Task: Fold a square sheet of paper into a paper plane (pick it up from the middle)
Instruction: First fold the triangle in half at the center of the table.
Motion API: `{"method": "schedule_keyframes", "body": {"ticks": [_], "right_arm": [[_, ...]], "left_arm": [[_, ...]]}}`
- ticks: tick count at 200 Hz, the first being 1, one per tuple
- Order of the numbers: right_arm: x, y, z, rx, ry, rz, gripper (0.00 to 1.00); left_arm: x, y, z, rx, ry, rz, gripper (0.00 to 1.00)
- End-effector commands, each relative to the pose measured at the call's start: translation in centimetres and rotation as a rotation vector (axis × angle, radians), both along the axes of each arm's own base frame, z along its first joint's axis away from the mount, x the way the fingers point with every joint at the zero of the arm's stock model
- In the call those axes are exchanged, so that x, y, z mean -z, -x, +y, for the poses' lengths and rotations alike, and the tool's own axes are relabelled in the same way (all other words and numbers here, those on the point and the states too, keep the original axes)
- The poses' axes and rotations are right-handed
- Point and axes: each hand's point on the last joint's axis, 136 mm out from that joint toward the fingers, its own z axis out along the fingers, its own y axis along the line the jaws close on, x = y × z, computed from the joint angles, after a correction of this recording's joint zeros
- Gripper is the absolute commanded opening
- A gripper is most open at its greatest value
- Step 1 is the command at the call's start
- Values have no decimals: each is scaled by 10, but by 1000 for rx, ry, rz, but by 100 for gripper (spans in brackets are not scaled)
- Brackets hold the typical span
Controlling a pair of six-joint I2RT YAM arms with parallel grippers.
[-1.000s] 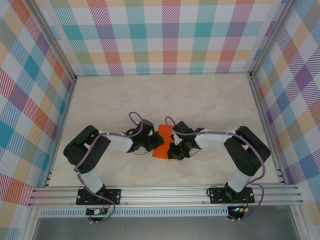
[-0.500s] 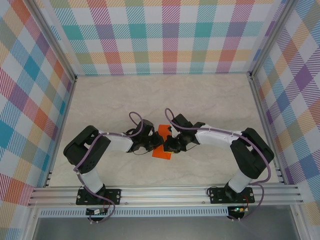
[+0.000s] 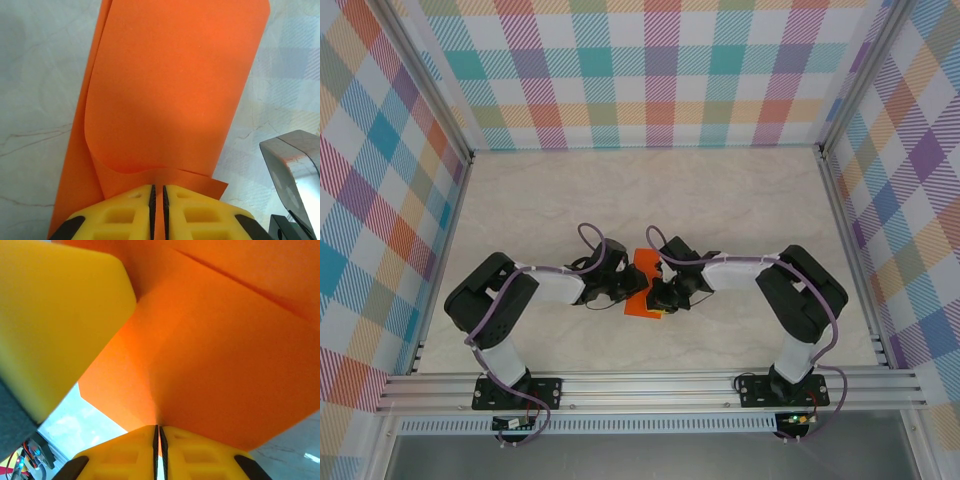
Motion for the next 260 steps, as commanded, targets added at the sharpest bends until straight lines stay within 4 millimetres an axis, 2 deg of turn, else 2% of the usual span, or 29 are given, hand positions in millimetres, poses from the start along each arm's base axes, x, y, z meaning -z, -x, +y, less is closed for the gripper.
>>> {"method": "schedule_keyframes", "body": {"ticks": [1, 25, 44, 90, 121, 147, 169, 221, 260], "right_arm": [[25, 21, -25, 27, 89, 79, 12], [24, 21, -26, 35, 68, 79, 10], [23, 20, -24, 32, 54, 75, 8], [22, 19, -24, 29, 47, 76, 7], [25, 21, -28, 33, 68, 86, 7], [28, 24, -31, 34, 75, 93, 5], [30, 28, -35, 34, 81, 104, 4], [35, 34, -42, 37, 93, 117, 2], [33, 36, -42, 34, 83, 123, 2]], "left_arm": [[-18, -4, 3, 9, -3, -41, 17], [-37, -8, 4, 3, 12, -83, 18], [-44, -10, 1, 14, 29, -96, 17], [-21, -9, -3, 25, 13, -48, 16], [5, -14, 8, -8, -54, -15, 14], [19, -18, 23, -53, -106, -1, 13], [20, -23, 32, -75, -113, -4, 13], [13, -35, 40, -79, -117, -18, 15], [17, -43, 49, -103, -129, -10, 15]]}}
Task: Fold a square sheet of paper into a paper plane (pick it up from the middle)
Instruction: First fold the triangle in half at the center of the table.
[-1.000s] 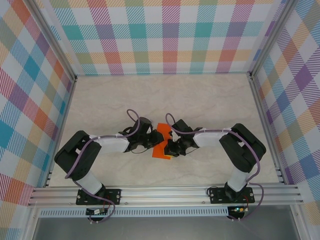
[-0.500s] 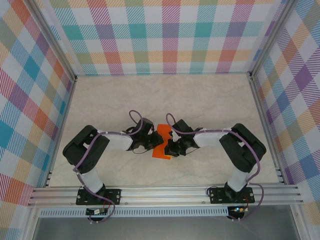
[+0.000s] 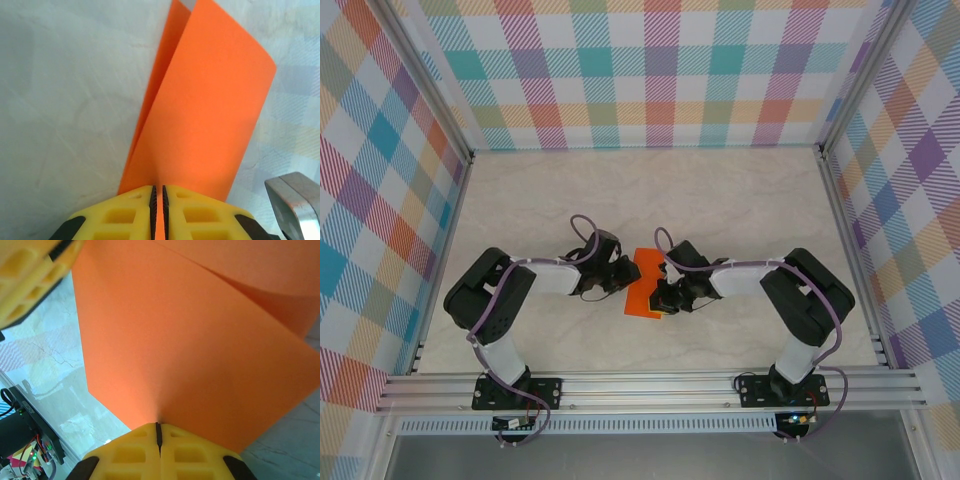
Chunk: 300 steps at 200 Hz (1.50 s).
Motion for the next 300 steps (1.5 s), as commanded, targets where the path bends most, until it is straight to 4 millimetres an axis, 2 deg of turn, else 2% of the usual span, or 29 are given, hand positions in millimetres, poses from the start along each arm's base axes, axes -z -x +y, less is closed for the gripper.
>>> {"method": "schedule_keyframes", "body": {"ticks": [1, 39, 56, 69, 93, 122, 151, 176, 235, 272, 300], "right_arm": [[33, 35, -39, 16, 168, 146, 2], [31, 35, -36, 4, 151, 147, 3], [29, 34, -34, 1, 143, 143, 4], [28, 32, -32, -1, 137, 137, 4], [26, 29, -29, 1, 132, 135, 4], [22, 23, -24, 5, 123, 123, 4], [18, 19, -21, 8, 116, 112, 5], [14, 16, -19, 12, 108, 102, 5], [-22, -3, 4, 8, 17, 41, 7], [-34, -19, 19, 9, -11, 17, 8], [-20, -24, 21, 10, 32, 43, 8]], "left_arm": [[15, -14, 25, -64, -89, 3, 15], [2, -26, 26, -50, -84, -17, 15], [-11, -30, 23, -41, -65, -34, 16], [-29, -30, 18, -26, -25, -62, 17], [-52, -23, 18, 2, -10, -102, 17], [-61, -6, 7, 63, 45, -108, 16], [-52, 10, -15, 145, 86, -79, 16], [-33, 16, -29, 185, 94, -34, 15], [22, 19, -11, 132, -64, 85, 13], [30, 24, -7, 130, -81, 103, 13], [30, 25, -6, 132, -82, 105, 13]]}}
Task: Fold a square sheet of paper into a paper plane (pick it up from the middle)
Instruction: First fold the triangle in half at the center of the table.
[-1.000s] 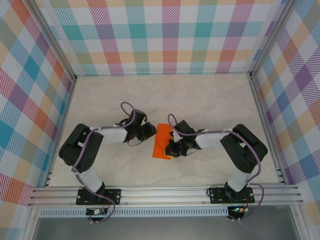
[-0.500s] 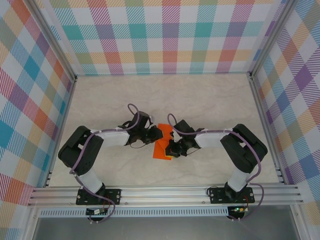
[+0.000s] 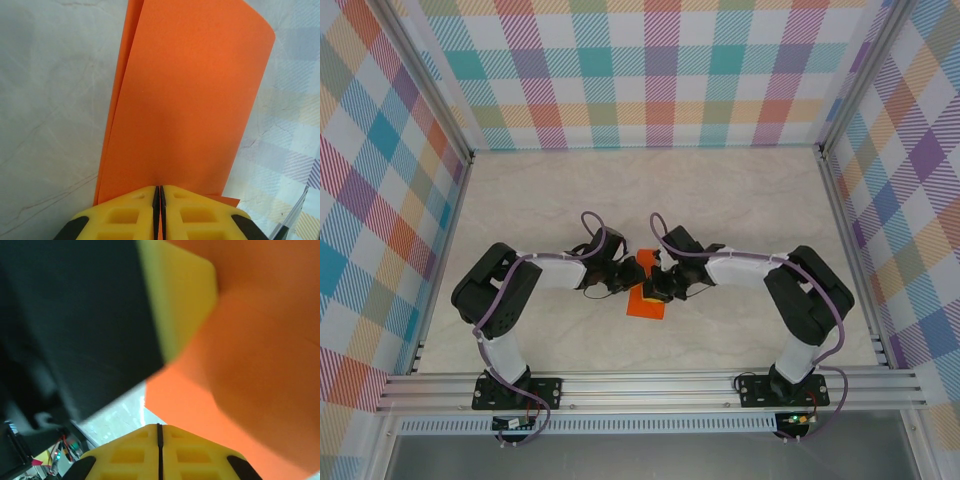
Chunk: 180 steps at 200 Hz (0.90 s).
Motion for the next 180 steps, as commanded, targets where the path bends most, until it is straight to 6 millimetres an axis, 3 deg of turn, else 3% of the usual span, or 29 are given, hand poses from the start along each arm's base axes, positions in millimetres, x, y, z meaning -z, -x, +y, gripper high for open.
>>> {"method": "schedule_keyframes", "body": {"ticks": [1, 52, 122, 180], "right_arm": [[17, 1, -2, 6, 57, 54, 8], [47, 14, -20, 18, 127, 111, 8], [37, 35, -32, 18, 85, 128, 11], [51, 63, -55, 33, 103, 172, 13]], "left_arm": [[28, 12, 15, -11, -98, 59, 13], [29, 12, 17, -11, -105, 60, 12], [36, 13, 20, -17, -132, 73, 12], [37, 13, 21, -20, -135, 71, 11]]}}
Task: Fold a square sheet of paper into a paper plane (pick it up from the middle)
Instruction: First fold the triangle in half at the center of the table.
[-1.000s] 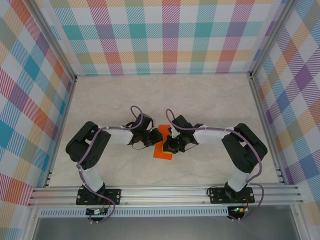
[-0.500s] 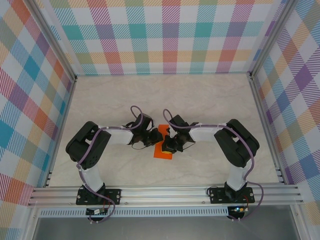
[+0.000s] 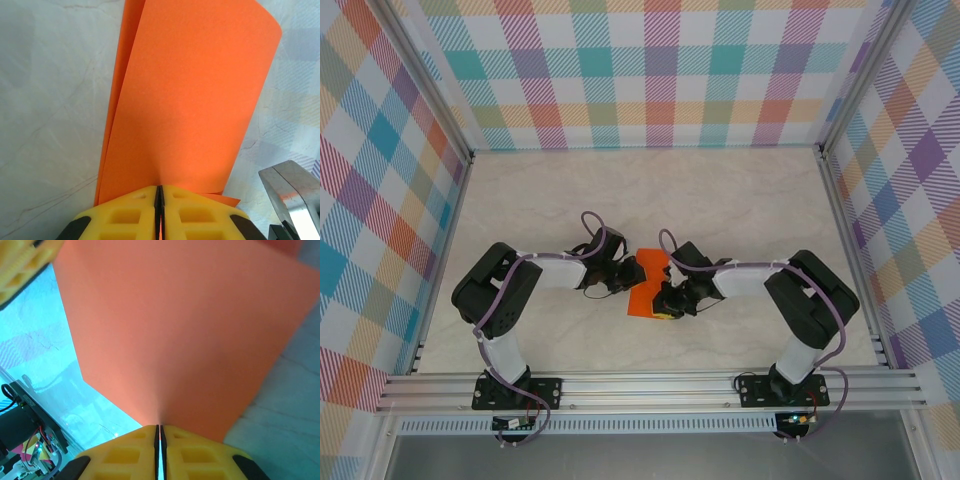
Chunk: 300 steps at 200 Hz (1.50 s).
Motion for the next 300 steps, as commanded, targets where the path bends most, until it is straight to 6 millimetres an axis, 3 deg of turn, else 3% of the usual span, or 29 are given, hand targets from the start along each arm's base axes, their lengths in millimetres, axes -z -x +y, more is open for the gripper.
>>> {"method": "schedule_keyframes", "body": {"ticks": [1, 31, 72, 109, 137, 158, 183, 261, 300], "right_arm": [[17, 26, -23, 16, 71, 94, 13], [21, 36, -33, 18, 78, 103, 14], [15, 33, -33, 44, 14, 99, 15], [-13, 9, -34, 100, -31, 4, 19], [-23, -15, -47, 164, 57, -70, 32], [-27, -29, -44, 185, 54, -89, 40], [-30, -41, -31, 179, 22, -87, 41], [-17, -62, -15, 203, 1, -58, 41], [-14, -65, -5, 200, -45, -42, 33]], "left_arm": [[36, 14, 21, -18, -132, 70, 11], [33, 13, 20, -19, -126, 67, 12], [31, 13, 19, -18, -122, 66, 11], [26, 13, 17, -13, -101, 59, 12], [19, 10, 13, -12, -79, 52, 12], [15, 9, 10, -12, -68, 49, 12], [10, 6, 7, -13, -54, 43, 12], [6, 5, 6, -16, -49, 38, 13], [5, 4, 5, -15, -47, 37, 13]]}}
